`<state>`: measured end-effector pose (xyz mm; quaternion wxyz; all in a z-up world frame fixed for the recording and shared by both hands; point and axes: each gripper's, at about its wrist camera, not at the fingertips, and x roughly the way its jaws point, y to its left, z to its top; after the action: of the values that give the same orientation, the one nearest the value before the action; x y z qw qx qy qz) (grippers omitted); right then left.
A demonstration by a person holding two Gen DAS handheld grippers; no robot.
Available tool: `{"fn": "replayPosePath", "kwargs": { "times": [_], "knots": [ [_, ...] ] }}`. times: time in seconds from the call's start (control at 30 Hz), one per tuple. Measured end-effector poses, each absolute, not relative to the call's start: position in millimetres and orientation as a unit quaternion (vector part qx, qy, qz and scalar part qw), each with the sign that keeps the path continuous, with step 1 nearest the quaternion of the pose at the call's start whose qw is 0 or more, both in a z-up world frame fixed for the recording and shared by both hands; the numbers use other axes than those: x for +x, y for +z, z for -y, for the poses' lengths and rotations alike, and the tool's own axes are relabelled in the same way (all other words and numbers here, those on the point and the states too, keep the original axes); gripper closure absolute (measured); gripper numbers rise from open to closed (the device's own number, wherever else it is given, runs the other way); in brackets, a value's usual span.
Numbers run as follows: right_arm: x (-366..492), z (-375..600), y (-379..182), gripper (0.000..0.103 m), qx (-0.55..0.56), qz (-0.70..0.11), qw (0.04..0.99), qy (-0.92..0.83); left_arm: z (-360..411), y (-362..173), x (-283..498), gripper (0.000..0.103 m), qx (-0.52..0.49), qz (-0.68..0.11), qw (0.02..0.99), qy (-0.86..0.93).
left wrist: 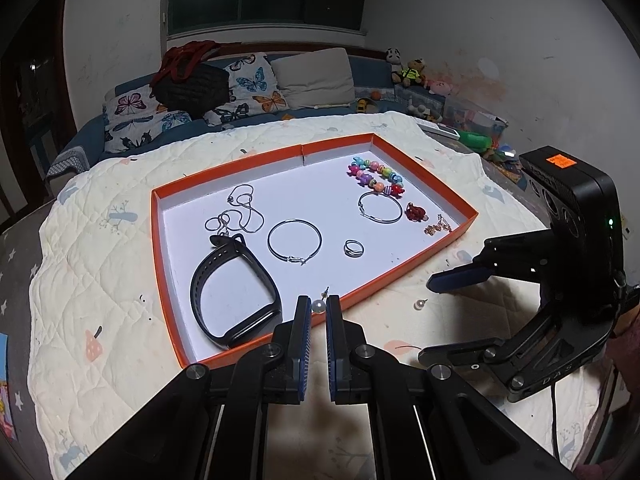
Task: Organize jewelry
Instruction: 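Carry both pearl earrings into the tray and open both tools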
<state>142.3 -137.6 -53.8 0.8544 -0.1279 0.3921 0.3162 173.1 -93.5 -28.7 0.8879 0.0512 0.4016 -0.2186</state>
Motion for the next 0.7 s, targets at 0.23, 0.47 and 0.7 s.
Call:
{"fn": "replayPosePath", "kwargs": {
  "times": [0.23, 0.47, 0.7],
  "knots": [
    [142, 127, -57, 0.0, -0.154, -0.424, 0.823, 0.343, 94, -29, 171, 0.096, 0.051, -0.403, 0.887, -0.219],
    [130, 122, -62, 0.0, -0.198, -0.404, 0.826, 0.341, 92, -28, 172, 0.096, 0.046, -0.406, 0.887, -0.216],
    [137, 134, -56, 0.0, -0.169, -0.411, 0.821, 0.358, 88, -29, 173, 0.096, 0.042, -0.409, 0.887, -0.213]
  ]
}}
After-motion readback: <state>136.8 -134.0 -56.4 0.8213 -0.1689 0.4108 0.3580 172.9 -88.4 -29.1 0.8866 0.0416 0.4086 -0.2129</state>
